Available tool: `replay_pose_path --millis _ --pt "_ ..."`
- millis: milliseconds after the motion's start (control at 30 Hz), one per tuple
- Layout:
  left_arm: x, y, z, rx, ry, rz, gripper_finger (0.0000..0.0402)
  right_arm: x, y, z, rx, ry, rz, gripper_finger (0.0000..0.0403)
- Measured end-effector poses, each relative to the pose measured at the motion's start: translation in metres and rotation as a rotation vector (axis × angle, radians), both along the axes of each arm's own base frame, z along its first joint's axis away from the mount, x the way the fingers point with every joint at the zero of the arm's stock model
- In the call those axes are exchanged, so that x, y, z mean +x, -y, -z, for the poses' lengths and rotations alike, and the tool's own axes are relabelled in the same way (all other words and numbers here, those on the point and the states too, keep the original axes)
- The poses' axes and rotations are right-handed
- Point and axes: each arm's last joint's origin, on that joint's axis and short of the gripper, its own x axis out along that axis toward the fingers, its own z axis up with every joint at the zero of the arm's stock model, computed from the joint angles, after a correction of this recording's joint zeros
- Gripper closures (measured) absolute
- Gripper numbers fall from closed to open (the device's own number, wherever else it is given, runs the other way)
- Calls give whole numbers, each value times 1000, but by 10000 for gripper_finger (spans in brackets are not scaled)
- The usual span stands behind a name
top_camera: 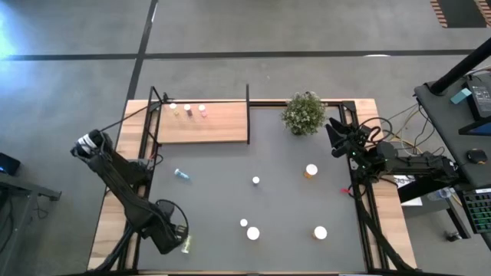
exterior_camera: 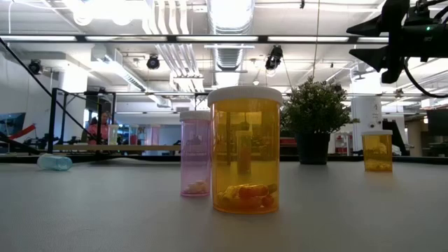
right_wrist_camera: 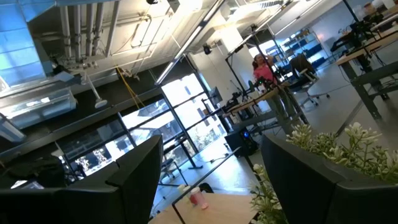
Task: Pick and place medicine bottles onto shelf by color
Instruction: Put the left pink pill bottle on the shelf aligned with the other pink bottle
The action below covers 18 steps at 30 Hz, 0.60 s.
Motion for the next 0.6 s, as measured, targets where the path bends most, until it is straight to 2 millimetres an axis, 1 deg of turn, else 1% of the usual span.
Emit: replay_pose_path --millis 133,233,367,600 --pt "-1 -25 -15 22 5 29 294 0 0 0 0 0 0 142" --pt "6 -51 -23 38 12 76 294 0 0 0 0 0 0 142" --pt "22 -95 -31 49 32 159 294 0 0 0 0 0 0 142" --pt "50 -175 -33 98 127 304 294 0 0 0 0 0 0 142"
